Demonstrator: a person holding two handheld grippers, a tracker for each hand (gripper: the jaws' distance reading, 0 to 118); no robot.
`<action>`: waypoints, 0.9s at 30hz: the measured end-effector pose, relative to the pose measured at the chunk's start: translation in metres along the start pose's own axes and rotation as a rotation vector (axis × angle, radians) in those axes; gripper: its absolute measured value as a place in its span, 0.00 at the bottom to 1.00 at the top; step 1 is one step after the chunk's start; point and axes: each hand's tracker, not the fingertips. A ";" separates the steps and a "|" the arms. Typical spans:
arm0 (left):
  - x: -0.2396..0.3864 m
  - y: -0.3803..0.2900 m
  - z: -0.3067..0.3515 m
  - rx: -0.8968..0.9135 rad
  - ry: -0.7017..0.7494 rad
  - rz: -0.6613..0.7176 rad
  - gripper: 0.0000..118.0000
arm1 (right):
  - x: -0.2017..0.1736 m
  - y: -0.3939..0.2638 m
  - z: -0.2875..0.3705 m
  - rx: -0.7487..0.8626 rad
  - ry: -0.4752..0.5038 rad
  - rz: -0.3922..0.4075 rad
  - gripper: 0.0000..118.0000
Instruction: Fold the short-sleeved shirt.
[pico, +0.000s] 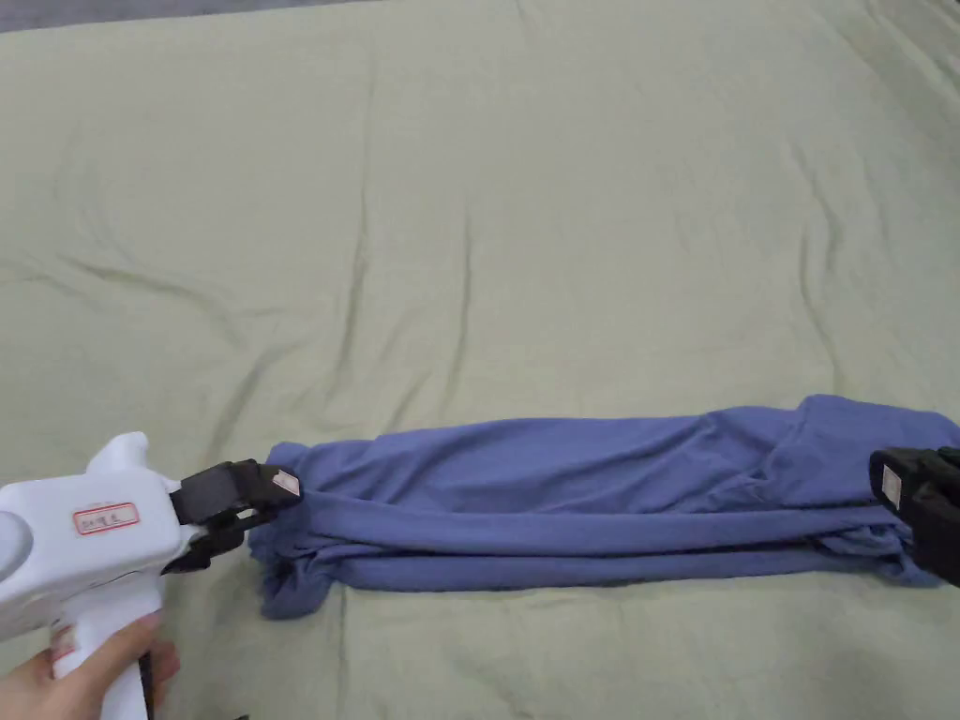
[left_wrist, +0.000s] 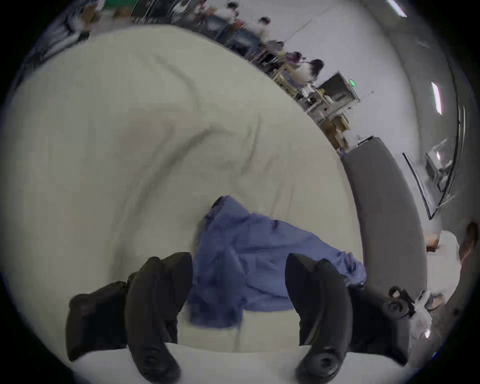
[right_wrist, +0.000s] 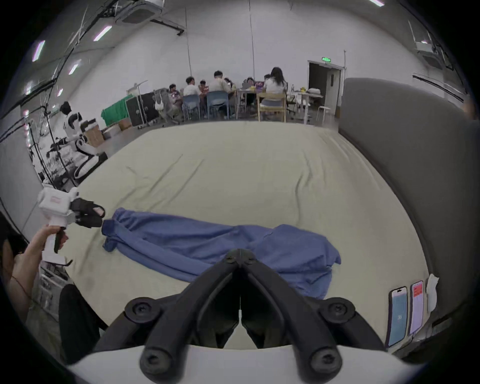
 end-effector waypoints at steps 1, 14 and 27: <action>0.000 -0.001 -0.017 -0.046 0.063 -0.026 0.70 | -0.001 -0.001 -0.004 -0.015 0.008 0.000 0.02; 0.007 0.027 0.040 -0.093 0.035 -0.183 0.07 | -0.001 -0.006 -0.016 -0.058 0.032 -0.003 0.02; 0.122 0.001 0.093 0.070 0.443 -0.490 0.07 | 0.037 -0.014 0.003 -0.030 -0.040 -0.051 0.02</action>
